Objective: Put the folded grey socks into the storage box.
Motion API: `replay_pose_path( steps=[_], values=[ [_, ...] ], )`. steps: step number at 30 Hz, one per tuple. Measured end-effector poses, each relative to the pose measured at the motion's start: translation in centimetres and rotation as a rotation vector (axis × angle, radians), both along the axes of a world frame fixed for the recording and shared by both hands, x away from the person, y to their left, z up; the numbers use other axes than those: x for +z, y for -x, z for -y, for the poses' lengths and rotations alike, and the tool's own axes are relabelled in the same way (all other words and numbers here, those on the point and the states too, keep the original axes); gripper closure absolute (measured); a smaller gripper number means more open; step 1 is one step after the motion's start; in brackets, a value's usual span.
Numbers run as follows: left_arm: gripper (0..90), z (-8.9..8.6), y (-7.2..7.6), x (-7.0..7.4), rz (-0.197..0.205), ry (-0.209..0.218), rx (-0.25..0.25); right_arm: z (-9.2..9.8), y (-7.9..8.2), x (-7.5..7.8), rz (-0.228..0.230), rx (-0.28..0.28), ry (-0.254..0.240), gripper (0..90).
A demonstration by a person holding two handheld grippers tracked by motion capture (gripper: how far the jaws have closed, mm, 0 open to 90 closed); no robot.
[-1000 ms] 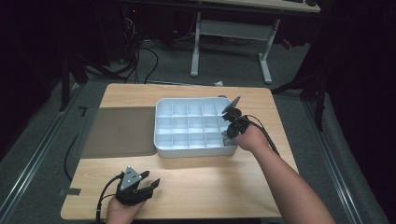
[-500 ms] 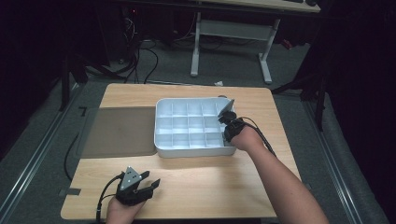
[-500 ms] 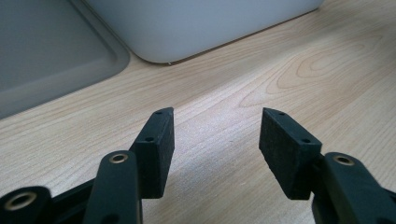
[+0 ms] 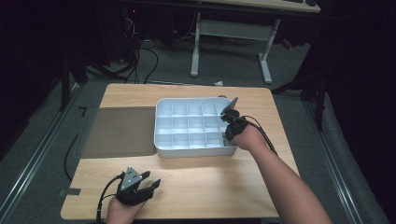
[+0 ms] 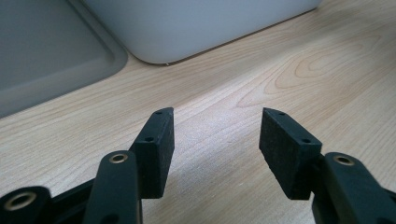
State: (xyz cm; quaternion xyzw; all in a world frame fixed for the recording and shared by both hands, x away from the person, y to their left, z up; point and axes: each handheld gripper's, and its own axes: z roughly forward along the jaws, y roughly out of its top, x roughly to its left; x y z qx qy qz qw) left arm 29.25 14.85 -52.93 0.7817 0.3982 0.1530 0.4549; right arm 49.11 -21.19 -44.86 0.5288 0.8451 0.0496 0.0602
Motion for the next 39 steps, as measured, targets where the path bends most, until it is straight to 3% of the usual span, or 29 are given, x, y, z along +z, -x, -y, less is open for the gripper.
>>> replay_pose_path(
  steps=[13,28,34,39],
  values=[
    [45.6,-0.1,-0.1,0.0,-0.002,-0.002,0.000,0.9,1.0,2.3,0.077,-0.017,-0.060,81.1],
    [45.7,0.2,-0.1,-0.1,-0.006,-0.011,-0.009,1.8,2.5,2.2,0.103,-0.009,-0.128,71.6],
    [45.6,0.1,-0.2,-0.1,-0.012,-0.004,-0.013,1.9,3.6,2.6,0.164,-0.014,-0.205,65.7],
    [45.6,0.3,-0.2,0.0,-0.009,-0.001,-0.023,2.3,4.7,2.8,0.233,-0.018,-0.227,61.8]
  ],
)
